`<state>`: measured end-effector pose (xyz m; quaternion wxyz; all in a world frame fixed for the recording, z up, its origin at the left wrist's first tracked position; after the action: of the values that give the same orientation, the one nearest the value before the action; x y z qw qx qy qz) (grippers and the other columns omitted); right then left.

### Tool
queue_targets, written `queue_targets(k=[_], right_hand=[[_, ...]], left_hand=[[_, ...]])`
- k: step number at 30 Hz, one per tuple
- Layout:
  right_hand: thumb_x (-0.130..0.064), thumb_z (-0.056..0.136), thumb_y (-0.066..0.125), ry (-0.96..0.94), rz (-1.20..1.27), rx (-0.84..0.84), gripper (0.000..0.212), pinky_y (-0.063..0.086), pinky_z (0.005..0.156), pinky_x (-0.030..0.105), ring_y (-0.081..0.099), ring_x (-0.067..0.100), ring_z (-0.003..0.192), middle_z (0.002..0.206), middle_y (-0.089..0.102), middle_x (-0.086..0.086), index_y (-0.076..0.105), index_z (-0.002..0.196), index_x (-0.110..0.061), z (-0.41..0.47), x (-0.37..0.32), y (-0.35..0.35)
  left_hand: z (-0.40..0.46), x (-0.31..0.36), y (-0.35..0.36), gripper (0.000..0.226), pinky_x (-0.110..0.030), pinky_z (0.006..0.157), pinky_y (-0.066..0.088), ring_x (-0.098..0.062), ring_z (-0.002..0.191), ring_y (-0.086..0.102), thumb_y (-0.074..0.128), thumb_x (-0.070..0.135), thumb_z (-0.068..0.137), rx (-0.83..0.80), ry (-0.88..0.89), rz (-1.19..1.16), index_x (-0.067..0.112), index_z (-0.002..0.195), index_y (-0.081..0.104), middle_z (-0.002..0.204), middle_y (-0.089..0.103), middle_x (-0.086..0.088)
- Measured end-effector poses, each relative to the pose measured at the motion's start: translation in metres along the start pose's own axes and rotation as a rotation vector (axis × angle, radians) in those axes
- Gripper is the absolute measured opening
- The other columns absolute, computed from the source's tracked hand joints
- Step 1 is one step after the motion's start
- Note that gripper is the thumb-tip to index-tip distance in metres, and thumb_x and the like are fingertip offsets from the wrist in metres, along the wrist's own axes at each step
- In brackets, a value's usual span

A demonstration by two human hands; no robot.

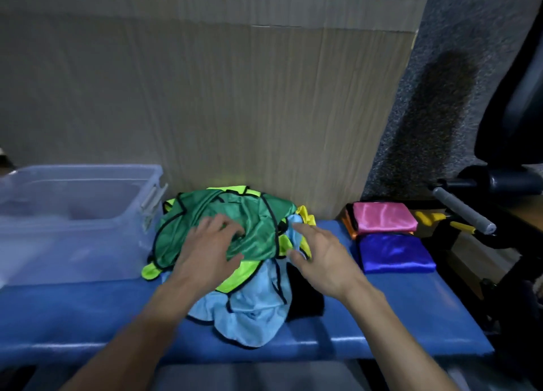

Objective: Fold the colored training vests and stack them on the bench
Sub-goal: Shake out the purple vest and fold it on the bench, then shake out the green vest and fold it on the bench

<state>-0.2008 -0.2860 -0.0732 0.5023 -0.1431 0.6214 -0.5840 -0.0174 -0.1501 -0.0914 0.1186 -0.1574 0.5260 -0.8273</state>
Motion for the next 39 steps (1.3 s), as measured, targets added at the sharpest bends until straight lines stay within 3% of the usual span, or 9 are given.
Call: queue_targets(k=[4,10,16,22,25,29,33,36,39], right_hand=[[-0.037,0.099,0.060,0.008,0.094,-0.081,0.065,0.030,0.115,0.028,0.037,0.019,0.145,0.156,0.043,0.000,0.035,0.156,-0.023,-0.005,-0.021,0.031],[-0.042,0.097,0.064,0.051,0.255,-0.038,0.079,0.021,0.113,0.019,0.022,0.010,0.152,0.164,0.028,-0.009,0.019,0.161,-0.029,0.000,-0.032,0.048],[-0.042,0.078,0.084,-0.099,0.453,0.141,0.107,0.020,0.103,-0.004,0.009,-0.005,0.151,0.163,0.018,-0.020,0.015,0.160,-0.041,0.012,-0.049,0.047],[-0.011,0.095,0.062,-0.132,0.889,0.040,0.025,0.054,0.098,0.049,0.068,0.024,0.111,0.113,0.073,0.005,0.074,0.116,-0.019,0.010,-0.071,0.043],[0.001,0.102,0.052,-0.016,1.170,0.041,0.033,0.055,0.096,0.046,0.070,0.031,0.110,0.114,0.075,0.013,0.078,0.108,-0.018,0.005,-0.075,0.025],[-0.007,0.095,0.063,0.099,1.208,0.267,0.026,0.061,0.079,0.036,0.074,0.020,0.092,0.098,0.078,0.004,0.081,0.088,-0.024,-0.001,-0.057,-0.003],[-0.006,0.099,0.056,0.219,1.232,0.338,0.032,0.059,0.072,0.037,0.073,0.026,0.081,0.088,0.077,0.010,0.081,0.082,-0.020,0.000,-0.038,-0.006],[-0.009,0.098,0.056,0.276,1.274,0.346,0.031,0.058,0.071,0.038,0.072,0.028,0.079,0.087,0.075,0.012,0.079,0.081,-0.018,-0.002,-0.035,-0.007],[-0.014,0.098,0.056,0.305,1.329,0.304,0.021,0.059,0.084,0.047,0.073,0.034,0.093,0.103,0.075,0.018,0.077,0.100,-0.011,-0.001,-0.032,-0.004]], left_hand=[[-0.015,-0.053,0.009,0.068,-0.047,0.111,0.038,-0.029,0.140,0.032,0.067,0.052,0.089,-0.264,-0.191,0.033,0.043,0.149,0.037,0.157,0.027,0.004],[-0.012,-0.073,0.002,0.027,-0.037,0.092,0.050,-0.027,0.112,0.062,0.058,0.011,0.100,0.106,-0.221,-0.342,0.021,0.122,0.069,0.124,0.066,-0.001],[-0.009,-0.010,-0.070,0.021,-0.025,0.074,0.049,-0.010,0.083,0.064,0.041,0.021,0.105,0.281,-0.094,-0.940,0.022,0.101,0.062,0.090,0.068,0.005],[-0.008,0.006,-0.080,0.029,-0.028,0.082,0.057,-0.015,0.093,0.070,0.040,0.019,0.109,0.123,-0.318,-1.459,0.019,0.106,0.069,0.097,0.076,-0.001],[-0.006,-0.006,-0.074,0.021,-0.038,0.094,0.055,-0.017,0.106,0.070,0.050,0.030,0.105,0.079,-0.322,-1.414,0.023,0.113,0.069,0.111,0.075,-0.001],[-0.014,-0.012,-0.067,0.048,-0.019,0.092,0.044,0.007,0.113,0.055,0.067,0.052,0.083,-0.147,-0.230,-1.137,0.039,0.128,0.055,0.121,0.060,0.017],[-0.018,-0.021,-0.063,0.028,-0.028,0.074,0.048,-0.013,0.086,0.061,0.074,0.046,0.088,0.124,-0.252,-0.824,0.034,0.107,0.057,0.102,0.059,0.009],[-0.026,-0.004,-0.047,0.064,-0.038,0.093,0.053,-0.012,0.105,0.063,0.072,0.071,0.075,-0.325,-0.207,-0.868,0.033,0.123,0.052,0.122,0.058,0.017],[-0.032,0.002,-0.019,0.099,-0.038,0.113,0.039,-0.016,0.137,0.045,0.070,0.072,0.078,-0.516,-0.154,-0.427,0.022,0.153,0.029,0.152,0.041,0.011]])
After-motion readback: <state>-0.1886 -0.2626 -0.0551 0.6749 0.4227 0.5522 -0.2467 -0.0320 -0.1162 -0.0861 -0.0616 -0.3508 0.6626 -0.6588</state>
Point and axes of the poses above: each hand's wrist, its own z-axis towards the middle knuckle, its own y-axis out of the palm, x = y × z, the point moved 4 cm from there along z, towards the middle knuckle
